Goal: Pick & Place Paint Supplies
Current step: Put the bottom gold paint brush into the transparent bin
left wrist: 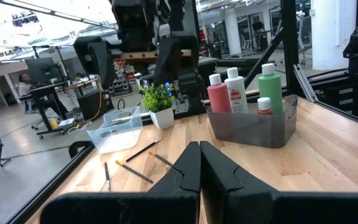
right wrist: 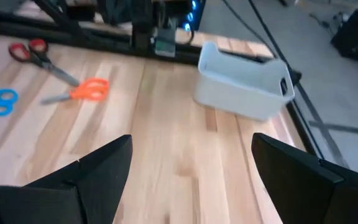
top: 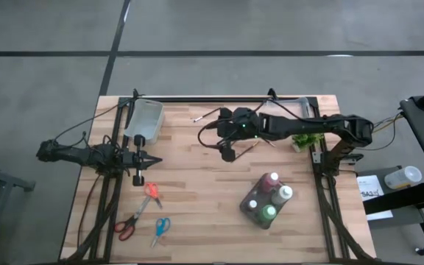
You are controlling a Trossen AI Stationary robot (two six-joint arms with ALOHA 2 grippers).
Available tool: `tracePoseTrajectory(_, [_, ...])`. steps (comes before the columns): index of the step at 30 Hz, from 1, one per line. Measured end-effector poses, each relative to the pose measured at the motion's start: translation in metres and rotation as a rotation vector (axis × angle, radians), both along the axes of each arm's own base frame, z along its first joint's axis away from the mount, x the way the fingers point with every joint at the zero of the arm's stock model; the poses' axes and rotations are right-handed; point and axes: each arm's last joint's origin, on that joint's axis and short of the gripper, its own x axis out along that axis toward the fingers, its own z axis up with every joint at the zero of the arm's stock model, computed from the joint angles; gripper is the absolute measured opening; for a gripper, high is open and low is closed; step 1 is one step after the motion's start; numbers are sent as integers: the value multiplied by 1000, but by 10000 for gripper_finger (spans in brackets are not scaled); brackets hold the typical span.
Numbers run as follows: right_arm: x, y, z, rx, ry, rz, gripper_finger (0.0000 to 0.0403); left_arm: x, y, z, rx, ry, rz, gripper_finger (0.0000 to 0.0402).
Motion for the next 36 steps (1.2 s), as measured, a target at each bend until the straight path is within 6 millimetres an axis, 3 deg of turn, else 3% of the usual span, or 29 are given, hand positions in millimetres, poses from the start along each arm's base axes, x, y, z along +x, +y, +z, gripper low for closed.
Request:
tracePoseTrajectory(5, [-5, 4, -1, -20, 68, -25, 328, 0, 0, 0, 0, 0, 0, 0])
tracePoseTrajectory(12, [-18, -5, -7, -60, 309, -98, 328, 0, 0, 0, 0, 0, 0, 0])
tracePoseTrajectory(24, [-48, -18, 10, -87, 707, -171, 328, 0, 0, 0, 0, 0, 0, 0])
tracePoseTrajectory(32, [-53, -23, 1, -183, 771, -99, 327, 0, 0, 0, 0, 0, 0, 0])
tracePoseTrajectory(36, [-53, -21, -2, -87, 761, -200, 326, 0, 0, 0, 0, 0, 0, 0])
